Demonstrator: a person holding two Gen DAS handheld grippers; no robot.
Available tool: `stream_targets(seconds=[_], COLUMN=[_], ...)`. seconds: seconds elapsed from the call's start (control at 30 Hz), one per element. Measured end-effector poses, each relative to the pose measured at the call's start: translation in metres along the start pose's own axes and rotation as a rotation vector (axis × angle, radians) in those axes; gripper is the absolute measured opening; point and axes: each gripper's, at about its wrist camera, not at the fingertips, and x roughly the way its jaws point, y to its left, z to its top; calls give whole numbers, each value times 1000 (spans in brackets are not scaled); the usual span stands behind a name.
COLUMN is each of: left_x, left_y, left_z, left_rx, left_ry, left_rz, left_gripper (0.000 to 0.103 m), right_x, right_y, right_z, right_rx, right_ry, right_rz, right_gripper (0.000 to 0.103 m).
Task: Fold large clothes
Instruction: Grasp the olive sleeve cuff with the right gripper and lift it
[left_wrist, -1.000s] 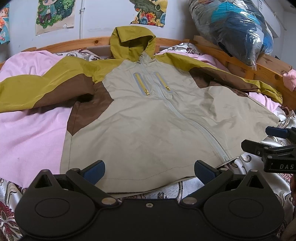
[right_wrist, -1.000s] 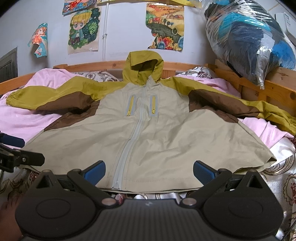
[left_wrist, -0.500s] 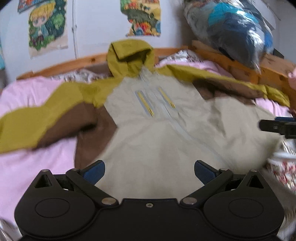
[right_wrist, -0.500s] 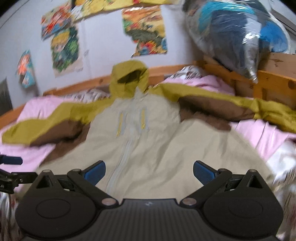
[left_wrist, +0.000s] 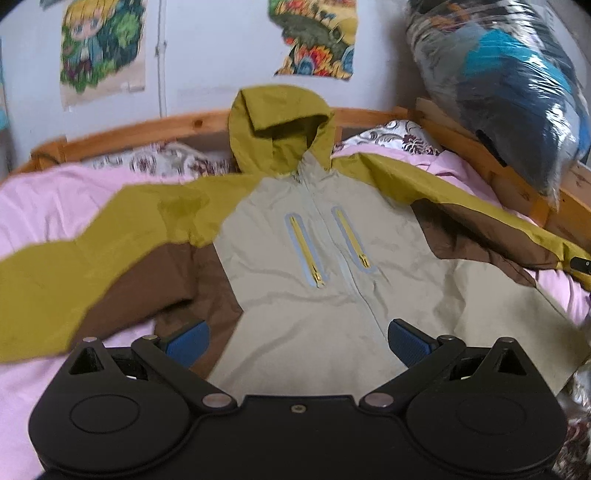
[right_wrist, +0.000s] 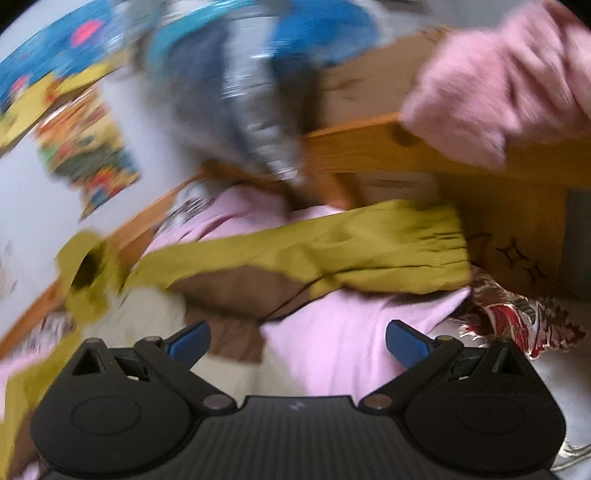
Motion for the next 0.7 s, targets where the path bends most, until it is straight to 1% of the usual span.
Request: stream_targets(seconds=[0.07,0.13,0.2,0.33,0.43,0.47,0.5,0.53,0.6,0.63,0.67,0.7], left_x=[9,17,24,34,37,38,39,40,41,41,42,41], left_y=[4,9,14,23,27,29,31,33,38,40,41,43], left_z=[-3,-11,-19,-29,-33,-34,-34,-34,-35,-35,-35,-35], left_rx=[-26,-48,-65,-78,-68,-70,-76,-86,-106,-112,-116,-119], left_ry=[19,36,58,113,119,118,120,121,121,121,122,121], left_rz=[-8,-14,-10,-4,-1,-2,-5,-7,-9,-9,-8,-7], left_gripper=[102,102,102,102,102,102,102,102,102,102,102,102], right_x=[13,23,28,43,49,49,50,51,51,52,53,52], right_y=[-11,-19,-25,-31,-29,-30,-30,-28,-24,-19,-15,-10], right_z=[5,10,10,6,6,7,8,9,10,11,11,11], right_rx=[95,181,238,338,410,437,464,481,493,481,464,447], right_ry=[-18,-57,-104,-147,-206,-225,-241,-260,-298,-309,-317,-327], right_rz=[-13,-23,-36,-90,-123,-133,-158,-187,-226,-250,-272,-284], right_gripper=[103,103,103,103,103,101,94,89,64,56,41,30])
